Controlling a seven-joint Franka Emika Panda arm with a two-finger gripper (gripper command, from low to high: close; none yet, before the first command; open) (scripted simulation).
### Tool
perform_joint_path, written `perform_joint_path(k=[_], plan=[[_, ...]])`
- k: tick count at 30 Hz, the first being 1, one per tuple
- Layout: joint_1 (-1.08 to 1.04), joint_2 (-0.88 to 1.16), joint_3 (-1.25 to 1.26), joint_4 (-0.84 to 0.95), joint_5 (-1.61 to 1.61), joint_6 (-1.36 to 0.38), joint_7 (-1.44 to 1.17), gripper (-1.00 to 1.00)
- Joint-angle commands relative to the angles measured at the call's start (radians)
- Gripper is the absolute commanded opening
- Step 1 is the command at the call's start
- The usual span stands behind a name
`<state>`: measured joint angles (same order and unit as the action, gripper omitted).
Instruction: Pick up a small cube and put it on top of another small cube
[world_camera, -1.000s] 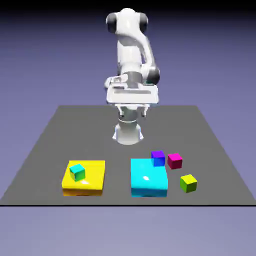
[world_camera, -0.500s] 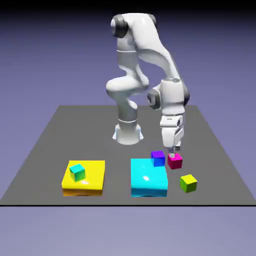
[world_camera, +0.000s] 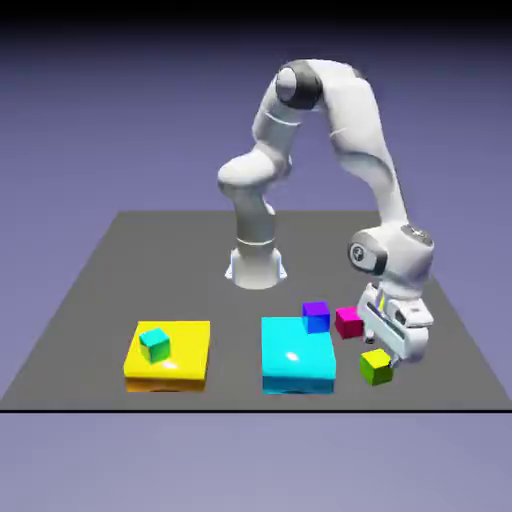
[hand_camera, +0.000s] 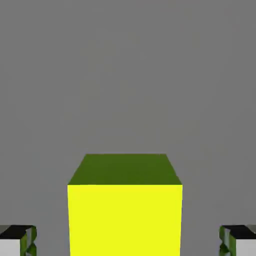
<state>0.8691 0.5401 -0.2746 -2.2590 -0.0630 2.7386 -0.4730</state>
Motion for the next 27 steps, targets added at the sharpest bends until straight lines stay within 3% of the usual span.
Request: perform_joint_path(k=[1,7,27], plan=[[0.000,0.000,0.000,0.000,0.000,0.000,0.000,-1.00],[0.044,-0.181,-0.038,-0.032,-0.038,-0.149,0.018,-1.00],[-0.598,-0.839,0.430,-0.394,-0.109,-0.404,-0.109,-1.00]])
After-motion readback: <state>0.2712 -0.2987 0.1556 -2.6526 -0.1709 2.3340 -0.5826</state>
